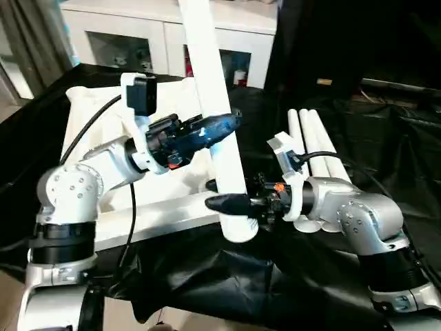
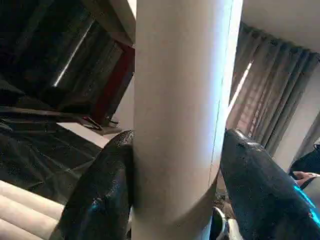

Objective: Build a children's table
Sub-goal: Move to table

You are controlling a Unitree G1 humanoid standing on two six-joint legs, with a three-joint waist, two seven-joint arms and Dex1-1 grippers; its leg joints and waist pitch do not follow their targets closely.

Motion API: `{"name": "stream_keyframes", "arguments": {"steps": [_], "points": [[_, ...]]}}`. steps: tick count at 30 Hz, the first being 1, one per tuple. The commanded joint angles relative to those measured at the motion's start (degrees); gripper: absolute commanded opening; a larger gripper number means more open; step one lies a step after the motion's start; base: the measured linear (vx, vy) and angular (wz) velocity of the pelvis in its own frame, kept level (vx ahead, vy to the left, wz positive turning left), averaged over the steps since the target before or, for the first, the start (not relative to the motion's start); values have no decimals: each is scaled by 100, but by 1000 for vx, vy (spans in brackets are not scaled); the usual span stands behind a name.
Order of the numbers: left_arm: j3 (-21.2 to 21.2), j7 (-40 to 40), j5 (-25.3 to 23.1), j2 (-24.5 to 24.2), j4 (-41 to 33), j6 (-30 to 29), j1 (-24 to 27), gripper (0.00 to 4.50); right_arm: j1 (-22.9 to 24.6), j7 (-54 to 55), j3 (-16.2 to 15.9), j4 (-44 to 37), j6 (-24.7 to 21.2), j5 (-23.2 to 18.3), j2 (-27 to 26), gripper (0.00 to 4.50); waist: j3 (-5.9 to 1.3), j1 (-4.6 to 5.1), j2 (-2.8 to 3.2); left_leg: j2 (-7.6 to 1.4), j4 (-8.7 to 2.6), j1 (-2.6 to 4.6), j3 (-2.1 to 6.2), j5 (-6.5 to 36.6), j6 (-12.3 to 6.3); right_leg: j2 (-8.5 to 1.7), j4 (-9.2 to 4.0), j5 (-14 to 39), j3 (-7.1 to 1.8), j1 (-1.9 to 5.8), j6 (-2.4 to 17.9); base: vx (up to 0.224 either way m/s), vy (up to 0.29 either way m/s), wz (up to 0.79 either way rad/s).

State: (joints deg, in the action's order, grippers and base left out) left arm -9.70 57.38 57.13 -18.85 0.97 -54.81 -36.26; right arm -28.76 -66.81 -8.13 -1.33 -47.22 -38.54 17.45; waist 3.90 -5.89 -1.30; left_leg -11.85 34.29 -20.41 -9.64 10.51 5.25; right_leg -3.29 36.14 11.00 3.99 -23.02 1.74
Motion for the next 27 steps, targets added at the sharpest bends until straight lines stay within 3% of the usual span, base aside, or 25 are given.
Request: {"name": "stream_keyframes", "arguments": {"steps": [1, 7, 9, 10, 12, 15, 17, 19, 21, 22, 25, 27], "points": [[95, 70, 68, -5, -35, -51, -144, 234, 56, 25, 75, -120, -85, -93, 83, 194, -450, -24, 102, -86, -355, 10, 16, 748, 63, -385, -426, 786, -285, 367, 1012, 0, 0, 0], [77, -92, 6, 61, 12, -20, -110, 190, 83, 100, 81, -185, -84, -108, 83, 194, -451, -52, 98, -89, -357, 11, 18, 765, 78, -389, -431, 836, -285, 369, 981, 0, 0, 0], [79, -231, -105, 83, 42, 87, -116, 187, 73, 243, 47, -159, 125, 76, 62, 194, -455, -58, 93, -89, -355, 8, 19, 737, 94, -390, -426, 804, -285, 371, 979, 0, 0, 0], [104, -433, -307, 108, 89, 235, -139, 186, 19, 410, 37, -46, 215, 204, -10, 250, -456, -60, 102, -94, -356, 4, 24, 723, 113, -394, -424, 779, -284, 369, 975, 0, 0, 0], [146, -646, -556, 132, 147, 417, -175, 186, -44, 687, 74, 72, 340, 351, -137, 266, -451, -45, 76, -83, -357, 2, 19, 734, 136, -387, -433, 818, -285, 373, 939, 0, 0, 0], [201, -933, -832, 161, 243, 572, -238, 185, -78, 906, 6, 109, 532, 588, -189, 297, -455, -47, 84, -78, -358, 5, 22, 731, 170, -394, -442, 996, -286, 380, 815, 0, 0, 0], [338, -1437, -1328, 174, 334, 786, -333, 185, -178, 1675, -264, 296, 999, 1303, -400, 309, -458, -26, 88, -77, -358, 8, 28, 628, 229, -377, -427, 833, -285, 358, 790, 0, 0, 0], [506, -1894, -1766, 141, 337, 869, -391, 185, -276, 2225, -393, 542, 1174, 1666, -577, 310, -463, -12, 100, -83, -359, 15, 34, 630, 284, -387, -403, 757, -285, 352, 811, 0, 0, 0], [505, -2185, -1891, 182, 365, 881, -427, 185, -331, 2515, -420, 699, 1264, 1835, -696, 310, -464, 21, 100, -77, -361, 10, 33, 634, 319, -384, -389, 702, -290, 365, 834, 0, 0, 0], [500, -2921, -2245, 296, 405, 906, -519, 185, -464, 2994, -551, 1056, 1411, 2180, -881, 310, -468, 39, 103, -81, -357, -1, 34, 624, 325, -384, -379, 600, -294, 374, 856, 0, 0, 0], [390, -3578, -2396, 490, 240, 781, -560, 185, -629, 3587, -483, 1512, 1533, 2377, -1221, 310, -463, 96, 74, -66, -357, -16, 33, 636, 322, -386, -382, 578, -292, 388, 895, 0, 0, 0], [373, -3791, -2428, 581, 70, 674, -550, 185, -706, 3805, -385, 1718, 1619, 2416, -1402, 310, -473, 99, 86, -80, -350, -15, 27, 573, 289, -388, -356, 412, -301, 376, 933, 0, 0, 0]]}}
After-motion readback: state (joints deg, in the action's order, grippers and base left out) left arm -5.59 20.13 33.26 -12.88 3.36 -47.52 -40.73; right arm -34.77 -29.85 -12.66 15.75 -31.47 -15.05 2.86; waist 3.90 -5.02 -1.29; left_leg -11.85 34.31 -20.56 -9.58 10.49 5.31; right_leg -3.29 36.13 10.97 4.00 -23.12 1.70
